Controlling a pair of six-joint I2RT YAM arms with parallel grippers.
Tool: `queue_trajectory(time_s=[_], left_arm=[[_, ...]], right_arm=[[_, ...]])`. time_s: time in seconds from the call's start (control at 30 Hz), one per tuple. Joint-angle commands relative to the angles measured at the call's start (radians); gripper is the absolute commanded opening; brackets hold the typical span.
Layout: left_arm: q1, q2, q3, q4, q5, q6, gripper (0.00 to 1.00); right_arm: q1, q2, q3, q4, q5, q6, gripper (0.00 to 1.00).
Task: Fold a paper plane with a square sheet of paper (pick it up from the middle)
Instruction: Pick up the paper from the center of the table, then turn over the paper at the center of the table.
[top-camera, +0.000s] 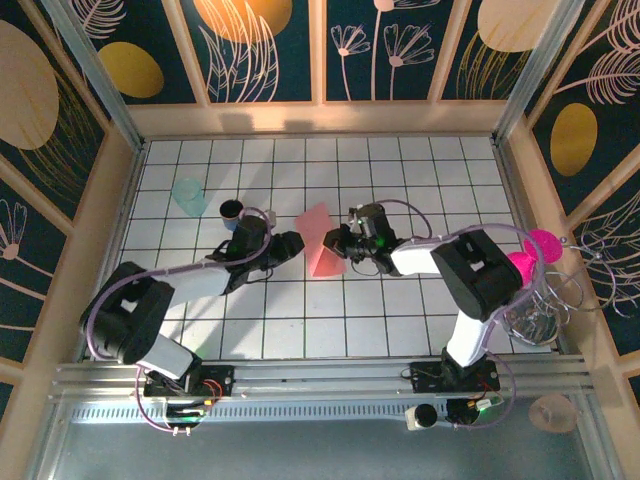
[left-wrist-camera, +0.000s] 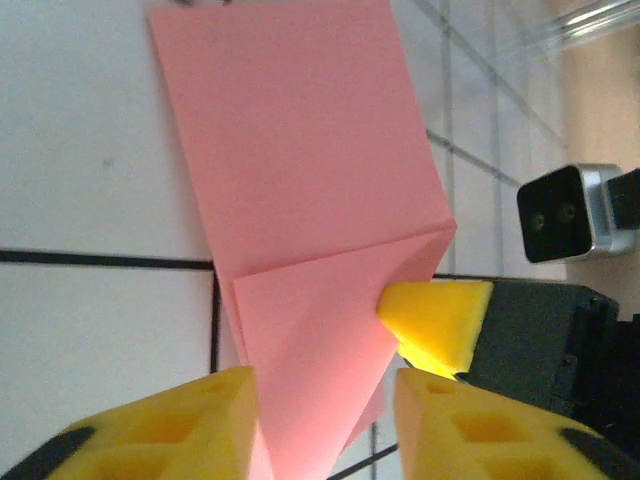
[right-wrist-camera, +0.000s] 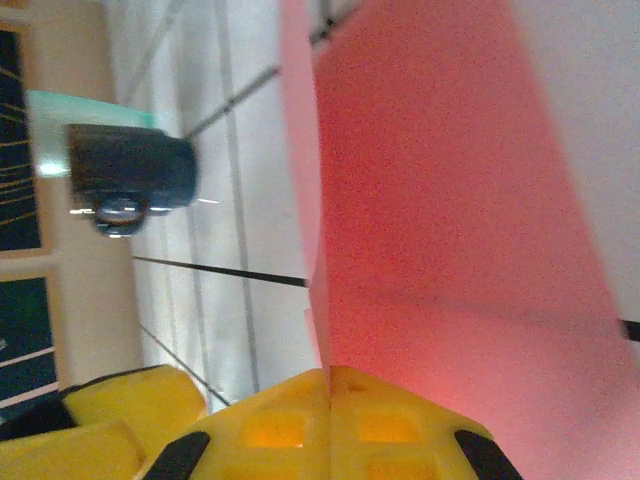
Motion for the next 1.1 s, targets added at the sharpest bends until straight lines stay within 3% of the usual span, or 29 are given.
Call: queue_trajectory(time_s=[0.0, 0.13, 0.37, 0.5, 0.83, 1.07], left_arm=[[0.022, -0.063, -0.047, 0.131, 0.075, -0.041, 0.51], [0.028, -0.088, -0.084, 0.307, 0.17, -0.137, 0.7], [0.029, -0.032, -0.082, 0.567, 0.307, -0.253, 0.76], [0.028, -0.021, -0.073, 0.566, 0.317, -0.246, 0.78], [0.028, -0.002, -0.046, 0.574, 0.353, -0.245, 0.77], [0.027, 0.005, -0.045, 0.623, 0.365, -0.276, 0.56]], right_arm=[[-0.035, -0.093, -0.038, 0.162, -0.042, -0.06, 0.0], [-0.077, -0.146, -0.075, 0.309, -0.131, 0.003, 0.0], [-0.088, -0.169, -0.076, 0.458, -0.218, 0.115, 0.0], [-0.087, -0.162, -0.076, 0.518, -0.245, 0.173, 0.0], [-0.071, -0.15, -0.061, 0.534, -0.278, 0.206, 0.0], [-0.071, -0.149, -0.067, 0.529, -0.279, 0.202, 0.01]])
